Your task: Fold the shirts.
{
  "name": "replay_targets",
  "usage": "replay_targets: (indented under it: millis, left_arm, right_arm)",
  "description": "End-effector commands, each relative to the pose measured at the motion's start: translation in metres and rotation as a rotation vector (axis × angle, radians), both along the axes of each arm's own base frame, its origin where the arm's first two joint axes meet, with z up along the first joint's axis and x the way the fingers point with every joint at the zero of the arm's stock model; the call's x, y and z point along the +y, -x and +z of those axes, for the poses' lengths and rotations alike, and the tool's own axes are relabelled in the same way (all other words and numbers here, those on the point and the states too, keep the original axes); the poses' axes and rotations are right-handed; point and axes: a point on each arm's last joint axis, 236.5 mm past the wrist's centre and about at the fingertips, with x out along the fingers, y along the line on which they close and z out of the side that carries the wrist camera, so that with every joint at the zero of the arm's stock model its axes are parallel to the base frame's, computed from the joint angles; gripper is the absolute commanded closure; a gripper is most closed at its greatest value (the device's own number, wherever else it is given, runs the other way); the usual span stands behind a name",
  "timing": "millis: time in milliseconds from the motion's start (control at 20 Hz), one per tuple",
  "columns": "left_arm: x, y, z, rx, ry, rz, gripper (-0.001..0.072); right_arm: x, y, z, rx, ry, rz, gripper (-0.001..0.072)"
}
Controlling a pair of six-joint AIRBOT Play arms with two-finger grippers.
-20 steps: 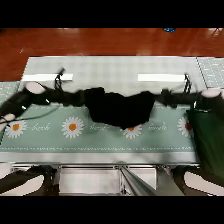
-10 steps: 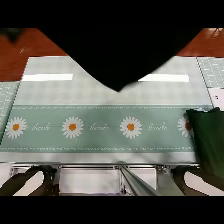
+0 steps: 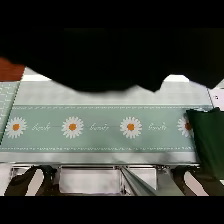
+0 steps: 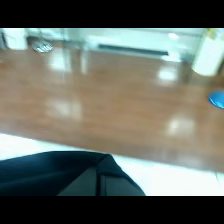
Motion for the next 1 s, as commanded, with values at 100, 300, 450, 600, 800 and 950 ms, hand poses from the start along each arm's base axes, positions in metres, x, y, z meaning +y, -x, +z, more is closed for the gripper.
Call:
replay_targets:
  millis: [100, 300, 450, 600, 800, 950]
  left_arm:
    - [-0.009, 0.029, -0.163, 0.372, 0.114, -0.002, 0.0688]
    - [-0.054, 0.054, -0.295, 0.673, 0.306, -0.137, 0.0688]
    - [-0.066, 0.064, -0.374, 0.821, 0.361, -0.128, 0.0688]
    - [-0.068, 0.052, -0.412, 0.856, 0.379, -0.077, 0.0688]
    - [-0.074, 0.031, -0.443, 0.916, 0.418, -0.025, 0.0671]
    - [-0.076, 0.029, -0.462, 1.019, 0.436, -0.018, 0.0198]
  right_arm:
    - [-0.018, -0.013, -0.114, 0.282, -0.025, -0.067, 0.0693]
    - [-0.017, -0.063, -0.226, 0.515, -0.114, -0.055, 0.0693]
    - [0.001, -0.106, -0.291, 0.666, -0.211, 0.028, 0.0693]
    - [0.010, -0.152, -0.337, 0.740, -0.323, 0.048, 0.0693]
    - [0.019, -0.198, -0.380, 0.820, -0.459, 0.046, 0.0689]
    - [0.013, -0.205, -0.403, 0.866, -0.497, 0.008, 0.0296]
